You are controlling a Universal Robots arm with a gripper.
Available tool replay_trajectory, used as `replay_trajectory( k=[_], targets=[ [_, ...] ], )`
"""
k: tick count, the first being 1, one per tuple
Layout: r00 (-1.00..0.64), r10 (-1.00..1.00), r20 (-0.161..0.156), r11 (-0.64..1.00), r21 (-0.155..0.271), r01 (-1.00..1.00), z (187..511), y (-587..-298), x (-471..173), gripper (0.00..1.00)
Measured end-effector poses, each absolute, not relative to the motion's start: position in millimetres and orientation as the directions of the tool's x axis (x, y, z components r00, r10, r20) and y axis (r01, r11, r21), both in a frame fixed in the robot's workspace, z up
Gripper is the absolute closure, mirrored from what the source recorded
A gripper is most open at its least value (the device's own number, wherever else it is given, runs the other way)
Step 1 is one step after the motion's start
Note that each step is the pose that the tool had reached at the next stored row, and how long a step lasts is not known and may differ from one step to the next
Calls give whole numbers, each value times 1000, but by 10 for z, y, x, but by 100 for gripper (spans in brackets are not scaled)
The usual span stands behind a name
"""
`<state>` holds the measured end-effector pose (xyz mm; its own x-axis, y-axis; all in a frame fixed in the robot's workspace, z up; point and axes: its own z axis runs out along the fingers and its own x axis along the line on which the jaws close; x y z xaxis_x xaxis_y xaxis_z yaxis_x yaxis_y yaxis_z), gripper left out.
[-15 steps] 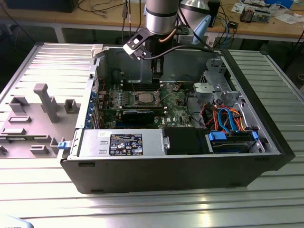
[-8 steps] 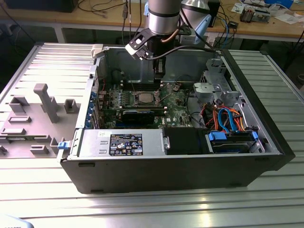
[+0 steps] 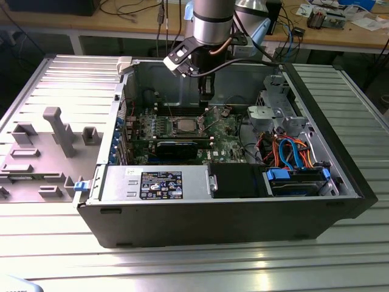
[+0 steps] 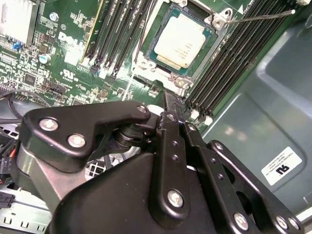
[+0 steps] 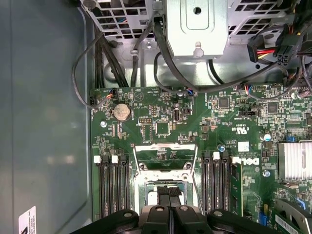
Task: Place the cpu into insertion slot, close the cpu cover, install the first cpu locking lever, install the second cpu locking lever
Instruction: 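Close the cpu cover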
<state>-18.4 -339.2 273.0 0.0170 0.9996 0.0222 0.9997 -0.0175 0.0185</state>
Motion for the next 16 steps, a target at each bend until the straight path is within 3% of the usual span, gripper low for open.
replay_trajectory(
  k=[16],
  targets=[
    [17,1000,22,-17,18,1000,2716,-3392,-91,89]
  ],
)
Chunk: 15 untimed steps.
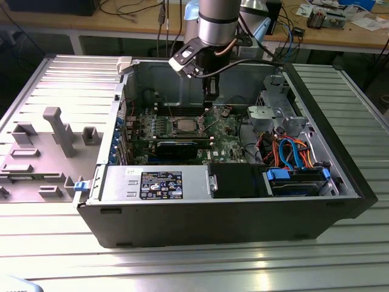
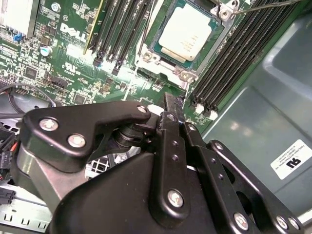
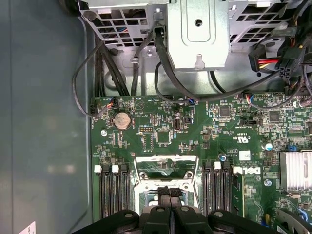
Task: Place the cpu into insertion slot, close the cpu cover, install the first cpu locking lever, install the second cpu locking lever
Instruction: 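Close the cpu cover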
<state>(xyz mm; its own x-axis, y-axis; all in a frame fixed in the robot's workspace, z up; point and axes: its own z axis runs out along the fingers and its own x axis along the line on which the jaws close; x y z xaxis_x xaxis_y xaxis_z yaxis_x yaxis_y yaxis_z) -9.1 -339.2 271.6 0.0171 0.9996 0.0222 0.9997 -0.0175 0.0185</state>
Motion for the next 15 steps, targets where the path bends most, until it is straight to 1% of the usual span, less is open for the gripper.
replay_trajectory(
  k=[15],
  targets=[
    [17,1000,22,-17,18,1000,2696,-3392,28,89]
  ],
)
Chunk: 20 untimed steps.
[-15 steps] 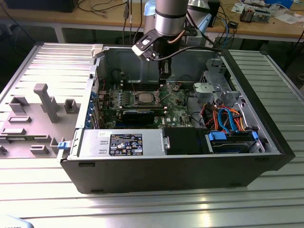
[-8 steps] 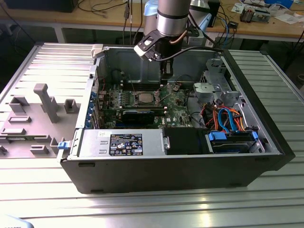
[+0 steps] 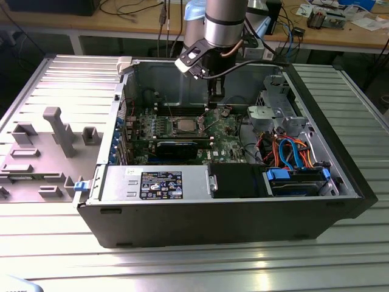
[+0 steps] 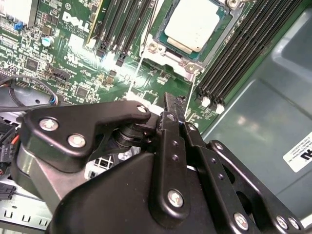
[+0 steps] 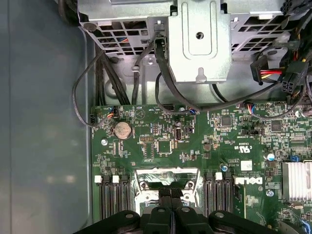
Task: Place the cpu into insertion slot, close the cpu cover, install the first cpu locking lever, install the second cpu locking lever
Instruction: 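Close the cpu cover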
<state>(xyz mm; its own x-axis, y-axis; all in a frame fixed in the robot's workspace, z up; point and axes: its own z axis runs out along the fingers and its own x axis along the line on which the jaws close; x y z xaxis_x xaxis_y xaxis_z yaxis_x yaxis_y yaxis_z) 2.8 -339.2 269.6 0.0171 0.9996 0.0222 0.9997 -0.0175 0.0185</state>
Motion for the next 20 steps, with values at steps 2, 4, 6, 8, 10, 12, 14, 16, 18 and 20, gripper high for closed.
replay_trajectory(
  k=[2,4,6,8,10,12,14,16,18,20],
  targets=[
    [17,1000,22,-17,19,1000,2691,-3392,68,89],
    [17,1000,22,-18,18,1000,2690,-3392,86,89],
    [17,1000,22,-17,18,1000,2689,-3392,104,89],
    [17,1000,22,-17,18,1000,2688,-3392,127,89],
    [17,1000,22,-17,18,1000,2688,-3392,143,89],
    [17,1000,22,-17,18,1000,2687,-3392,160,89],
    [17,1000,21,-17,18,1000,2686,-3392,176,89],
    [17,1000,21,-17,18,1000,2685,-3392,195,89],
    [17,1000,21,-18,19,1000,2684,-3392,216,89],
    [17,1000,21,-17,18,1000,2682,-3392,229,89]
  ],
)
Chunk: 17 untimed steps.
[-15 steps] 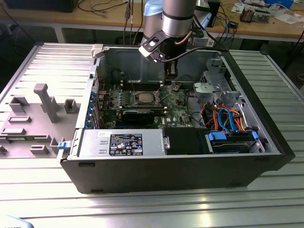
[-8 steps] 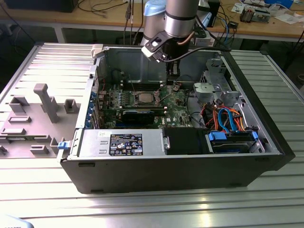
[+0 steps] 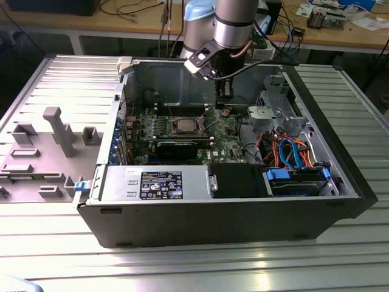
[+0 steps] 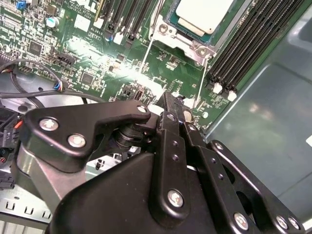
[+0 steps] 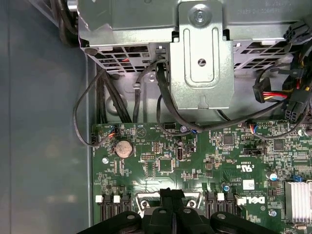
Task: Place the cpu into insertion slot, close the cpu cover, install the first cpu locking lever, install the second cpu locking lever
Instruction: 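Close the cpu cover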
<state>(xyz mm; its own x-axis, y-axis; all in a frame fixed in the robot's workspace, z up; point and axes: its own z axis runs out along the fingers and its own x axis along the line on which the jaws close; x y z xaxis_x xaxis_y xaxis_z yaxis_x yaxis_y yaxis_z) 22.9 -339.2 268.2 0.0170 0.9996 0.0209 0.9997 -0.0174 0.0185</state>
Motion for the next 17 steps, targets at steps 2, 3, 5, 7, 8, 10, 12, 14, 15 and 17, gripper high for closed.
replay_trajectory(
  k=[2,3,5,7,8,10,12,14,15,17],
  targets=[
    [17,1000,21,-17,19,1000,2681,-3392,243,89],
    [17,1000,21,-17,18,1000,2678,-3391,282,89],
    [17,1000,21,-17,19,1000,2664,-3390,355,89],
    [16,1000,20,-17,18,1000,2598,-3372,419,89],
    [16,1000,20,-17,18,1000,2580,-3370,422,89],
    [16,1000,20,-17,17,1000,2544,-3366,423,89],
    [16,1000,20,-17,17,1000,2500,-3365,423,89],
    [17,1000,20,-17,17,1000,2497,-3366,417,89],
    [16,1000,20,-17,17,1000,2496,-3366,411,89],
    [16,1000,20,-17,17,1000,2495,-3366,391,89]
  ],
)
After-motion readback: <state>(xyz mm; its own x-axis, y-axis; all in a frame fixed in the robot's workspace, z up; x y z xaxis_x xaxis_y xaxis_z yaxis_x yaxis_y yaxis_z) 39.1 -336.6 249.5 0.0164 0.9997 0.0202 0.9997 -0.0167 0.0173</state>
